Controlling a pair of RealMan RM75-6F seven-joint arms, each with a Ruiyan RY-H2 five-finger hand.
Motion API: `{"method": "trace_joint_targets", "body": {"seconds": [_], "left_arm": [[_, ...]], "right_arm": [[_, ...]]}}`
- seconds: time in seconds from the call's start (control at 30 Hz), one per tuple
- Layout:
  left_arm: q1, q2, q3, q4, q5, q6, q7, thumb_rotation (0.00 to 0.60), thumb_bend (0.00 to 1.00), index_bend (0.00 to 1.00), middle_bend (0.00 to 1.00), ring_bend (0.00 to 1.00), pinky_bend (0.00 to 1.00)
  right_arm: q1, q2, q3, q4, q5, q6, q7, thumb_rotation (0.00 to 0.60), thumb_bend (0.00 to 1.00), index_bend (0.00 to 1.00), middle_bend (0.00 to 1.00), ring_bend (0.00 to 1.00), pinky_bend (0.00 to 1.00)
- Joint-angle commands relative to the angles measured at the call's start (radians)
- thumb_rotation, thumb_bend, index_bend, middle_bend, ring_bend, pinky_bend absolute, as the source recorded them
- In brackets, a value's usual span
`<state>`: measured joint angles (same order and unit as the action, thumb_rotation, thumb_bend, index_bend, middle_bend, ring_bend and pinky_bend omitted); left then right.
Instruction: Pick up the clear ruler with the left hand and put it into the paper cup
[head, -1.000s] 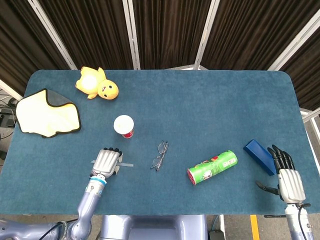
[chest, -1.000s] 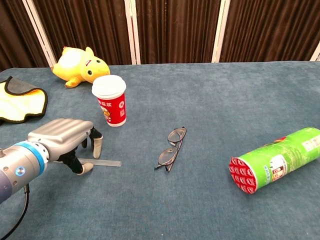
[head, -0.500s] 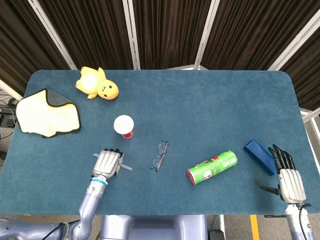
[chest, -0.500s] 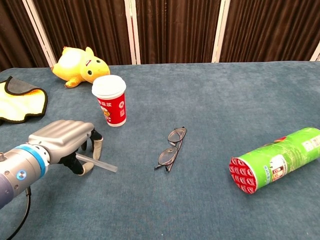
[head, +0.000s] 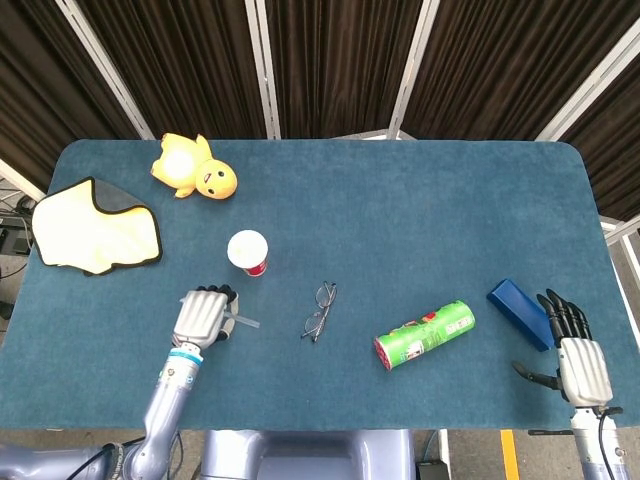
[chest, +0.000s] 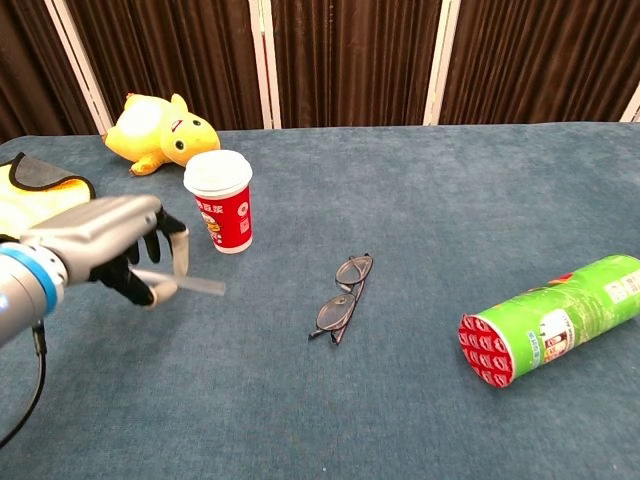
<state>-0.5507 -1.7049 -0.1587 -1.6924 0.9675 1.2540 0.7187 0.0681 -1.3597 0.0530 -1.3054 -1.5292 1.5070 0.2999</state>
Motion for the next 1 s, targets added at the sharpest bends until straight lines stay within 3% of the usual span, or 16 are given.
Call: {"method": "trace_joint_targets", "body": {"seconds": [0.03, 0.23, 0.33, 0.43, 0.7, 1.0], "left_arm": [[0.020, 0.073, -0.035, -0.109, 0.029, 0.022, -0.074, 0.600, 0.43, 0.55, 0.36, 0.37, 0.39], [0.043, 0.155, -0.097, -0.286, 0.056, 0.016, -0.242, 0.600, 0.43, 0.55, 0.36, 0.36, 0.39], [0.049, 0.184, -0.157, -0.368, 0.056, 0.000, -0.373, 0.600, 0.43, 0.55, 0.36, 0.36, 0.39], [0.046, 0.187, -0.203, -0.392, 0.056, -0.003, -0.454, 0.600, 0.43, 0.55, 0.35, 0.35, 0.39], [0.009, 0.149, -0.342, -0.347, -0.017, -0.021, -0.649, 0.600, 0.43, 0.55, 0.35, 0.34, 0.39], [-0.024, 0.114, -0.407, -0.223, -0.088, -0.031, -0.740, 0.600, 0.43, 0.55, 0.35, 0.34, 0.39]], "right_arm": [[0.000, -0.003, -0.001, -0.001, -0.001, 0.001, -0.007, 0.600, 0.06, 0.00, 0.00, 0.00, 0.00], [0.000, -0.005, 0.000, -0.001, 0.002, -0.002, -0.012, 0.600, 0.06, 0.00, 0.00, 0.00, 0.00], [0.001, -0.007, 0.000, 0.000, 0.002, -0.004, -0.011, 0.600, 0.06, 0.00, 0.00, 0.00, 0.00], [0.002, -0.007, -0.001, 0.002, 0.005, -0.011, -0.008, 0.600, 0.06, 0.00, 0.00, 0.00, 0.00], [0.005, -0.006, -0.001, 0.002, 0.013, -0.026, 0.006, 0.600, 0.06, 0.00, 0.00, 0.00, 0.00], [0.008, -0.003, 0.003, 0.001, 0.027, -0.044, 0.028, 0.600, 0.06, 0.00, 0.00, 0.00, 0.00]]}}
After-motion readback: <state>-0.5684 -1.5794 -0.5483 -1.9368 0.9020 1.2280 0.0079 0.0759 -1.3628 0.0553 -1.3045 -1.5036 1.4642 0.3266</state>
